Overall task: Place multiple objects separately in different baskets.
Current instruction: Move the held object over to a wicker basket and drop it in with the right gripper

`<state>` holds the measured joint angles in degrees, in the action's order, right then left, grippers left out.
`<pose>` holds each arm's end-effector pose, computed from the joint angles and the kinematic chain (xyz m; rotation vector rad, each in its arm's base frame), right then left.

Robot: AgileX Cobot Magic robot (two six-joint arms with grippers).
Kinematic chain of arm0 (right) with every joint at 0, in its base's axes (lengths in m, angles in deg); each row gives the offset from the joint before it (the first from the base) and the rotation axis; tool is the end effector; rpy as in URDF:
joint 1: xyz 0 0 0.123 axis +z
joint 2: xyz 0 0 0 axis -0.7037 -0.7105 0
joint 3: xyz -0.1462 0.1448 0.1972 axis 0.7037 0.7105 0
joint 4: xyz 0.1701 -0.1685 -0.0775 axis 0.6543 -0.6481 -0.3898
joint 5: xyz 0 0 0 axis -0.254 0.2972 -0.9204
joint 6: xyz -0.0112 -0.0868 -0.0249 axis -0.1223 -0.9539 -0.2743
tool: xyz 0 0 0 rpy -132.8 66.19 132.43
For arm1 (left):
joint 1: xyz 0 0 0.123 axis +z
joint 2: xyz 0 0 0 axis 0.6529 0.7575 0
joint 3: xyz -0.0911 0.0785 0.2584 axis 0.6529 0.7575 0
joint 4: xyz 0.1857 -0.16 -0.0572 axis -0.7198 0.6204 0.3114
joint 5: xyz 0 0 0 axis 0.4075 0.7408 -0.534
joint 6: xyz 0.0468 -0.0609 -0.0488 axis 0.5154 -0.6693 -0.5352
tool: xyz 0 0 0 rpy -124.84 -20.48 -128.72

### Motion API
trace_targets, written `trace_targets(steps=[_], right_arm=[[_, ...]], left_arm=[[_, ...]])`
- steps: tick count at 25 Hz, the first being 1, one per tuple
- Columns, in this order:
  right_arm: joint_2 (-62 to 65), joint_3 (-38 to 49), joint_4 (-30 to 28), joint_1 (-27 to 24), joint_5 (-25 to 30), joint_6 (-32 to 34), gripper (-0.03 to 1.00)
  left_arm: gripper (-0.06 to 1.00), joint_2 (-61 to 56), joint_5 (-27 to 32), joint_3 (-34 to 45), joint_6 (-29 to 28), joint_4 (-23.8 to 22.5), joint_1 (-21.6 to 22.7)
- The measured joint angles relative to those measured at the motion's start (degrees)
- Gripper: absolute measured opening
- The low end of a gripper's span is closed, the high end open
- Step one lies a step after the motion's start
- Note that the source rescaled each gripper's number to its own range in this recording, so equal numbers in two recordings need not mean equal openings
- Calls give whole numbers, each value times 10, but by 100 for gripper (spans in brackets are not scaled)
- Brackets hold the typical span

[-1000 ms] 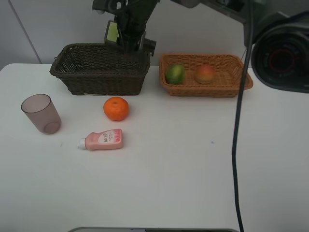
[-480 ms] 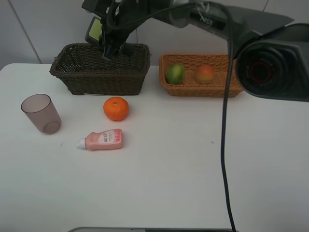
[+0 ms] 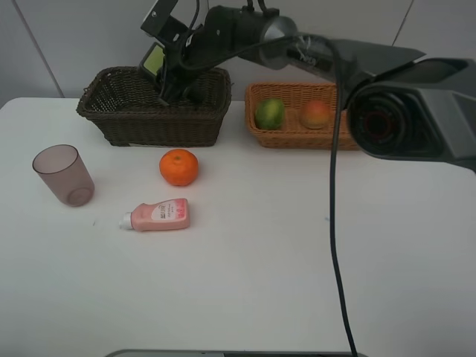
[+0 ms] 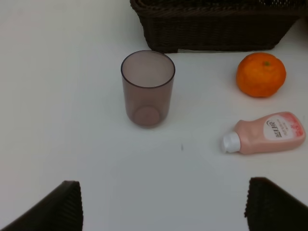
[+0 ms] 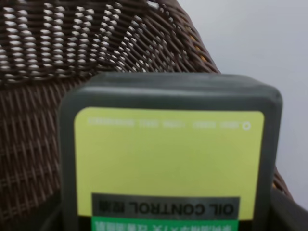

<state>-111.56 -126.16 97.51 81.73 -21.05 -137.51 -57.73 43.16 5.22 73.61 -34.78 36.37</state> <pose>0.4612 0.3565 0.1729 -1.4161 1.6984 0.0542 -0.0066 0.0014 0.2783 0.0481 2.0324 -0.0540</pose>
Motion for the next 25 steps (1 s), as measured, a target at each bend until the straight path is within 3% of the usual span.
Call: trace_targets(steps=[9, 19, 21, 25], right_arm=[[-23, 0, 56, -14, -26, 0, 14], [-23, 0, 67, -23, -36, 0, 14], [-23, 0, 67, -23, -36, 0, 19], [-23, 0, 77, -23, -48, 0, 42]], left_arm=[[81, 0, 0, 0, 0, 0, 0], [81, 0, 0, 0, 0, 0, 0], [81, 0, 0, 0, 0, 0, 0], [81, 0, 0, 0, 0, 0, 0]])
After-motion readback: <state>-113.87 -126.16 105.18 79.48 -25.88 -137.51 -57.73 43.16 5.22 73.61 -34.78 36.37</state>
